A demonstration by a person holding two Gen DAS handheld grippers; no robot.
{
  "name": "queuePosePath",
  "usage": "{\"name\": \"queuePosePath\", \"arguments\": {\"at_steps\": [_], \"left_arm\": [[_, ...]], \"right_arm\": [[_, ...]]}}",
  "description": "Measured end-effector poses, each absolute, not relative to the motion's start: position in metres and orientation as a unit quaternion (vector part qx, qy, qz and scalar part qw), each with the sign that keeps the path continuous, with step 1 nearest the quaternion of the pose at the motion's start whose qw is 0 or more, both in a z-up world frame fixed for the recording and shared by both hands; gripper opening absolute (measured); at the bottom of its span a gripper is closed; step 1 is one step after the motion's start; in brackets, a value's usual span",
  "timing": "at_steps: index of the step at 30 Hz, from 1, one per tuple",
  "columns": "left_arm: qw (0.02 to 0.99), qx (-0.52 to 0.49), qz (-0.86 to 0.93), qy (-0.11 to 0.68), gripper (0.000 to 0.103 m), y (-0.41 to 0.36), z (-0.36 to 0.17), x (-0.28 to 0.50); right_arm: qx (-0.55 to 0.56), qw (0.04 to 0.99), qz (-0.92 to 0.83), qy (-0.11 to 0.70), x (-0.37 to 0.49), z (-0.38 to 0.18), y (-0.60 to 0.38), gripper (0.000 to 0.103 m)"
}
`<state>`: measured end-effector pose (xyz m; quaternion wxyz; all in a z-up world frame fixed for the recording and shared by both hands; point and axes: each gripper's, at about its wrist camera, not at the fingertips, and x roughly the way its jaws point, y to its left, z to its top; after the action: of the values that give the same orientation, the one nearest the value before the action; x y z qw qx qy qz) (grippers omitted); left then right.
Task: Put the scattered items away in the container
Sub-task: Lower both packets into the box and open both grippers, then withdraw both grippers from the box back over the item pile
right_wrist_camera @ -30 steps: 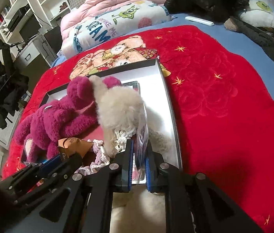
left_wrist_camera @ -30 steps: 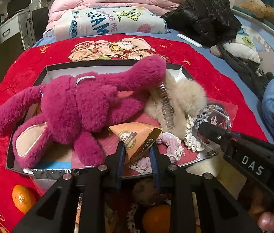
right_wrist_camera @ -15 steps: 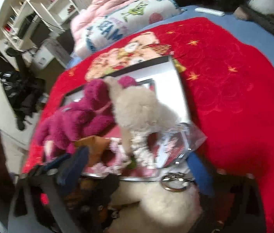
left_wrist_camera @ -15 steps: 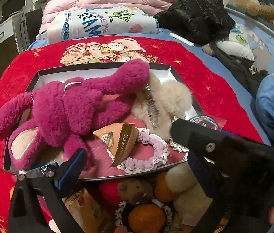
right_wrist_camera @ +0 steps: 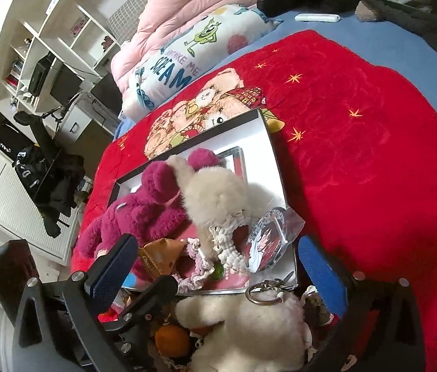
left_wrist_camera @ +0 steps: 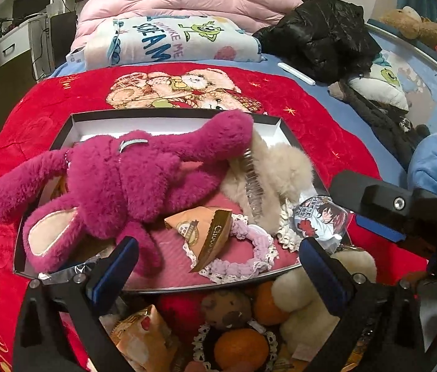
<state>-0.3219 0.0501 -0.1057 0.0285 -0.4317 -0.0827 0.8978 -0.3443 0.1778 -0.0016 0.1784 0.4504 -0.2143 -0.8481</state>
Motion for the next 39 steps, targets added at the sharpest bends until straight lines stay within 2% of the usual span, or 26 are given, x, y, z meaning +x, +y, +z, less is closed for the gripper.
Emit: {"name": "queuePosePath", "arguments": {"at_steps": [9, 16, 21, 23, 27, 31, 35, 39], "left_arm": [[0.024, -0.426, 0.901, -0.081, 0.103, 0.048, -0.098, -0.321], [0.018, -0.393, 0.916, -0.077, 0.103, 0.044, -0.057, -0.312], [0.018, -0.359, 0.930, -0.073, 0.103, 0.042, -0.004, -0.289], [0.019, -0.344, 0.937, -0.059, 0.103, 0.042, 0.022, -0.273], [0.022, -0.314, 0.949, -0.025, 0.103, 0.040, 0.073, -0.230], [0.022, -0.280, 0.959, -0.043, 0.103, 0.027, 0.111, -0.197], [0.022, -0.274, 0.961, -0.010, 0.103, 0.022, 0.123, -0.165], [0.029, -0.275, 0.961, 0.008, 0.103, 0.019, 0.118, -0.138]], "right_arm": [[0.432, 0.187, -0.858, -0.204, -0.339, 0.014, 0.176, 0.103], [0.407, 0.186, -0.871, -0.202, -0.331, 0.039, 0.181, 0.103], [0.369, 0.209, -0.882, -0.205, -0.307, 0.083, 0.186, 0.103], [0.348, 0.241, -0.882, -0.208, -0.291, 0.107, 0.185, 0.103], [0.302, 0.236, -0.901, -0.204, -0.253, 0.156, 0.188, 0.103], [0.282, 0.250, -0.906, -0.195, -0.224, 0.196, 0.186, 0.103], [0.260, 0.286, -0.900, -0.198, -0.192, 0.221, 0.187, 0.103], [0.234, 0.278, -0.918, -0.160, -0.163, 0.237, 0.185, 0.103]]}}
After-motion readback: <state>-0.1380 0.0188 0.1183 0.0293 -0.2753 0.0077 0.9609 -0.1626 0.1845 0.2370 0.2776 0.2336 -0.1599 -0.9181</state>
